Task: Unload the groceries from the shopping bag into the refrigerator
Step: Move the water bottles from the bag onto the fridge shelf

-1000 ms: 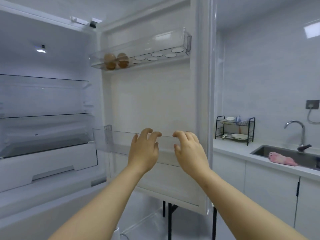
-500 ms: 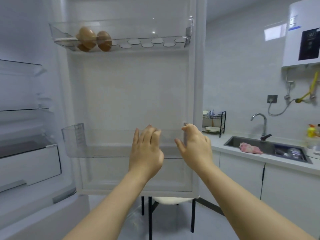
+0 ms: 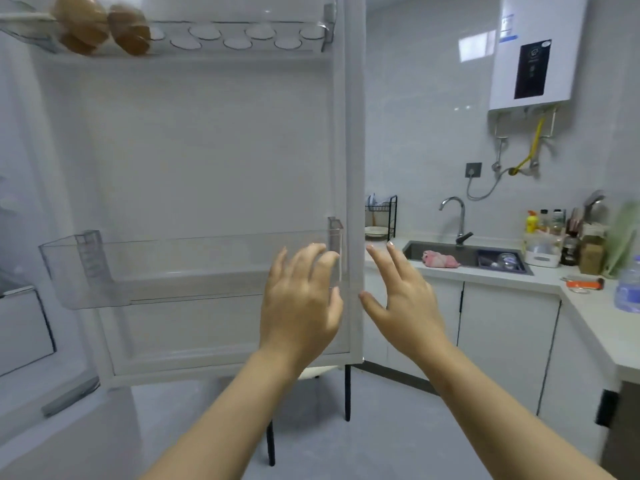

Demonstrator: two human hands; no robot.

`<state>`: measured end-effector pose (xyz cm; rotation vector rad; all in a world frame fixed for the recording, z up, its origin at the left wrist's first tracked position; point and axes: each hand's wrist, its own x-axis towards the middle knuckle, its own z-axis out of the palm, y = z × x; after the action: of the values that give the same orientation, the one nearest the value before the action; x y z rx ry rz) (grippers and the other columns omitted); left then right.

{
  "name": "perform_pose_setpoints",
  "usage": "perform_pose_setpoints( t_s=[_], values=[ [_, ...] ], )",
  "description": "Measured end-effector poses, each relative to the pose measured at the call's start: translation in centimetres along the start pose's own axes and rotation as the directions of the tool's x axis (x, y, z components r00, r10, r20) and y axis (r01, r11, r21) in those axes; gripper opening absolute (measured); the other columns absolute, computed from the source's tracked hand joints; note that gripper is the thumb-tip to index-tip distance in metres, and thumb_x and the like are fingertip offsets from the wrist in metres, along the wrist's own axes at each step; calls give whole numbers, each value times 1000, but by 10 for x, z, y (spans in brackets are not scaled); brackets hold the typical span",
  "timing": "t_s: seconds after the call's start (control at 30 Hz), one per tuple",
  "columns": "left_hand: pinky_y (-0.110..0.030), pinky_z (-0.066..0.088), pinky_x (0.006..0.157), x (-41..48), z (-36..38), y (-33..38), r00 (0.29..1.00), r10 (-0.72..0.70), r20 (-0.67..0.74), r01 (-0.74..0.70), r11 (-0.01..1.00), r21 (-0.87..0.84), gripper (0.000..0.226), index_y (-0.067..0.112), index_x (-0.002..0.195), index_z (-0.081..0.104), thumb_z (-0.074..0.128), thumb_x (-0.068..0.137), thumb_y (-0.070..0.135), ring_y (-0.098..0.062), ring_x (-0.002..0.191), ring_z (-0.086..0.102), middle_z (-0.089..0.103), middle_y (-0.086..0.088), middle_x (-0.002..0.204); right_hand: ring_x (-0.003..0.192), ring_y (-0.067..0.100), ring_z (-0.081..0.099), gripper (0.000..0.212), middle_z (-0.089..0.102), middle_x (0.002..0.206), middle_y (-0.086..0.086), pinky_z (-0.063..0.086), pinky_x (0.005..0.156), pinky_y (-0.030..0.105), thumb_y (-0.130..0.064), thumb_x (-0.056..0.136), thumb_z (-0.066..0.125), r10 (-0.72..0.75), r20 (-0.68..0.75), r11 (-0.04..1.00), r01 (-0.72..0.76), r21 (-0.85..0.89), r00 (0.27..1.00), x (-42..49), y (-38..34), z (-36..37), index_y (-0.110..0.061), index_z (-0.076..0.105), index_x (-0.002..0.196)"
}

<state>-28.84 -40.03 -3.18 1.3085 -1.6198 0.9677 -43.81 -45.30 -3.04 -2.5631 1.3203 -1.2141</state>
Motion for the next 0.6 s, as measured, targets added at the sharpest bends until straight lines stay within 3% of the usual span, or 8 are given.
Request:
perform_pose_setpoints(
  t_s=[0.13,0.27,0.43,0.6],
  values=[
    [-42,40,101,-15,31,54,994,93,55,-83,983,-161,38,13,114,53,49,78,24,-21,105,58,64,-6,110,141,18,18,61,8,158,-3,24,109,38,-39,90,53,175,-26,976,-176,-130,984,-53,37,-30,-35,25,145],
    [-50,48,91,-36,60,126,969,180,169,-107,922,-371,48,11,112,56,74,69,17,-29,105,61,64,-9,110,142,17,17,61,11,156,-3,20,112,39,-41,90,52,373,-61,897,-376,-232,926,-121,71,-69,-35,24,144],
    [-52,48,91,-64,73,236,892,365,268,-155,801,-578,56,14,114,53,79,65,21,-33,112,58,60,-13,119,141,13,15,57,19,153,-6,17,113,34,-42,92,47,626,-157,701,-639,-317,764,-220,105,-124,-34,24,144],
    [-47,48,88,-90,69,344,790,534,301,-192,682,-706,55,16,113,59,80,63,27,-29,107,60,61,-8,117,139,14,20,53,23,151,-5,17,112,34,-40,94,45,794,-238,469,-812,-346,560,-314,133,-172,-32,27,143]
  ],
)
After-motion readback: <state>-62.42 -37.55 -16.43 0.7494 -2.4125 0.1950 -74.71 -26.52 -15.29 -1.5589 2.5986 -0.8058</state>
